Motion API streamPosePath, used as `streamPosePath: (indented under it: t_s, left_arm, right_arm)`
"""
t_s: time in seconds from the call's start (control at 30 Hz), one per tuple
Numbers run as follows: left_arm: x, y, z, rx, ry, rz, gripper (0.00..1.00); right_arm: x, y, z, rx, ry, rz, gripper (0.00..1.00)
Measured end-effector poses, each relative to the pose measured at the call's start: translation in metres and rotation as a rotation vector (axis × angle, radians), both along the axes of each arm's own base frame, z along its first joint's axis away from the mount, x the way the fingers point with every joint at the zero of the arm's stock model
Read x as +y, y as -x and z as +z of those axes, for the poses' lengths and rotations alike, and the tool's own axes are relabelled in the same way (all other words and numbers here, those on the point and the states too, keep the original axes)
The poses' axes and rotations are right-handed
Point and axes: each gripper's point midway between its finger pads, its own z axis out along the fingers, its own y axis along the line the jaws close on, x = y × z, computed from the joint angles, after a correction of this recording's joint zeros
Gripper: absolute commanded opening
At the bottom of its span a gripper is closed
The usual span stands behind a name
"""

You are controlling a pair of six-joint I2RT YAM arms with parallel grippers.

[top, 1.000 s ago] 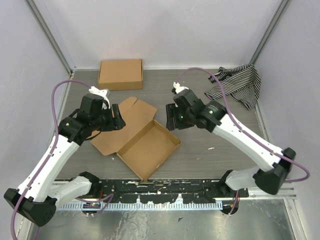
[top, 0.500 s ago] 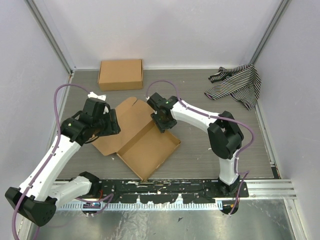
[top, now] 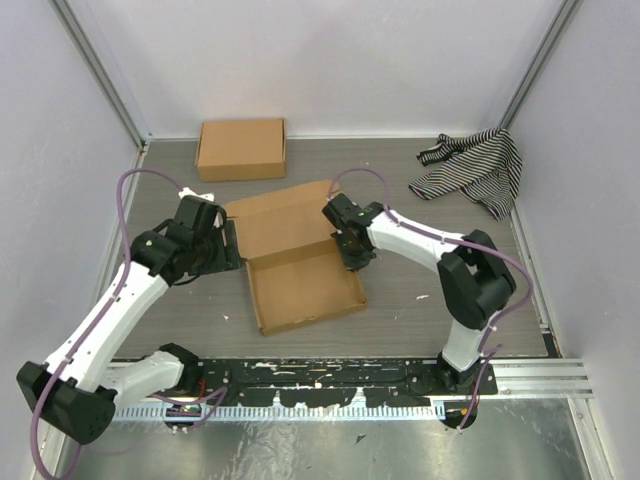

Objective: Fold the paper box

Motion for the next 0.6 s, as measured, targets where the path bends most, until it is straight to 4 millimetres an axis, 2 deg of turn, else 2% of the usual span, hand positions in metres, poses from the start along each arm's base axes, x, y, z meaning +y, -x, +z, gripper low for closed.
streamPosePath:
  t_s: [0.13, 0.23, 0.3, 0.37, 0.47, 0.6]
  left_arm:
    - [-0.011, -0.022, -0.005, 0.042, 0.026, 0.047, 0.83]
    - [-0.026, -0.048, -0.001, 0.072, 0.065, 0.045, 0.85]
    - [-0.037, -0.068, 0.002, 0.083, 0.093, 0.036, 0.84]
    - [-0.045, -0.078, 0.002, 0.093, 0.111, 0.025, 0.83]
    - [-0.051, -0.085, -0.002, 0.107, 0.133, 0.016, 0.83]
    - [-0.053, -0.091, -0.005, 0.12, 0.174, 0.021, 0.83]
  right_arm:
    - [-0.02, 0.021, 0.002, 0.023, 0.011, -0.074, 0.01]
    - [-0.032, 0.03, 0.002, 0.041, 0.003, -0.142, 0.01]
    - [-0.042, 0.031, 0.002, 0.047, -0.017, -0.203, 0.01]
    - [-0.054, 0.03, 0.004, 0.05, -0.024, -0.257, 0.01]
    - [-0.065, 0.023, 0.007, 0.037, -0.03, -0.32, 0.01]
    - [-0.069, 0.017, 0.008, 0.033, -0.045, -0.363, 0.01]
